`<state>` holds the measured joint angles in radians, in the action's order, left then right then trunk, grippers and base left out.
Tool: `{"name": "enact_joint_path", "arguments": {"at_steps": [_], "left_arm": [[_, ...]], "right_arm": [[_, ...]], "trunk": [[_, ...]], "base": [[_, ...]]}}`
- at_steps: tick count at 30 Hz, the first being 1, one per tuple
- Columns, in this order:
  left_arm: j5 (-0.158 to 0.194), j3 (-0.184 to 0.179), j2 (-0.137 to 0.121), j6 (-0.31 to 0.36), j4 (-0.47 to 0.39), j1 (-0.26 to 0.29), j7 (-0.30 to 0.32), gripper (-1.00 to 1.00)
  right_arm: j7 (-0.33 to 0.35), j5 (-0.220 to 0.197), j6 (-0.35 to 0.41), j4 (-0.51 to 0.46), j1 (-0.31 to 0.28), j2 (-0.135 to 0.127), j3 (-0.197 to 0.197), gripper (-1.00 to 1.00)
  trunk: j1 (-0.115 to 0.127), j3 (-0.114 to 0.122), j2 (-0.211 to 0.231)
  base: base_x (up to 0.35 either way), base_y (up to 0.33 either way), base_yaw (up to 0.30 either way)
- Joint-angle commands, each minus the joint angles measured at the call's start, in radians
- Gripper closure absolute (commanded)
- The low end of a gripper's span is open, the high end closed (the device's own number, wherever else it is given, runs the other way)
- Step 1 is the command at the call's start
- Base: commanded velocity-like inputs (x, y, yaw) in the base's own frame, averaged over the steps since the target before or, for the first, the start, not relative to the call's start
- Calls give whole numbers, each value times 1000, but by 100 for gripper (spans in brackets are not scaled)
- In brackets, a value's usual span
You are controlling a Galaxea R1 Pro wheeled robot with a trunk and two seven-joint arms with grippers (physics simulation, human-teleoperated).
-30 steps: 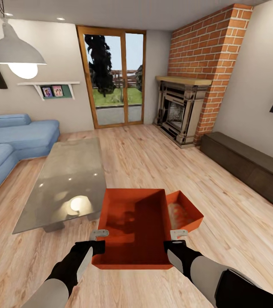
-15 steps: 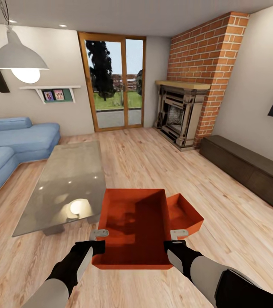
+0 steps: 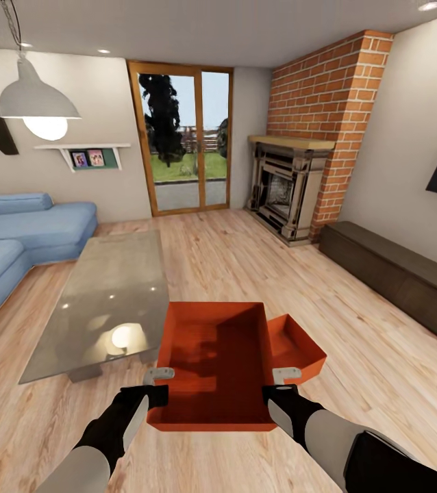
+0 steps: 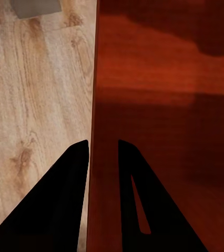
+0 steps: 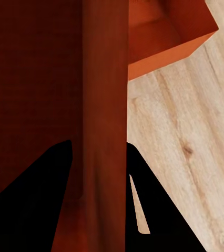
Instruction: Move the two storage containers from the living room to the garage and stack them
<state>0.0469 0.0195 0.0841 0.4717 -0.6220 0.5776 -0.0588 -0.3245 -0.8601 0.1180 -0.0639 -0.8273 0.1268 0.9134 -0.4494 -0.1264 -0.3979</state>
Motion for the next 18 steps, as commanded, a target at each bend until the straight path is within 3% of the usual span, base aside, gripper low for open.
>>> {"name": "enact_joint_path", "arguments": {"at_steps": [1,18], "left_arm": [[-13,5,0,7,-2,1,-9,100],[-13,5,0,7,-2,1,-9,100]], "right_arm": [[-25,4,6,1,-1,-1,4,100],[-25,4,5,1,-1,-3,4,100]], "trunk": [[-1,0,-2],[-1,26,-2]], "base": [[0,0,0],[0,0,0]]}}
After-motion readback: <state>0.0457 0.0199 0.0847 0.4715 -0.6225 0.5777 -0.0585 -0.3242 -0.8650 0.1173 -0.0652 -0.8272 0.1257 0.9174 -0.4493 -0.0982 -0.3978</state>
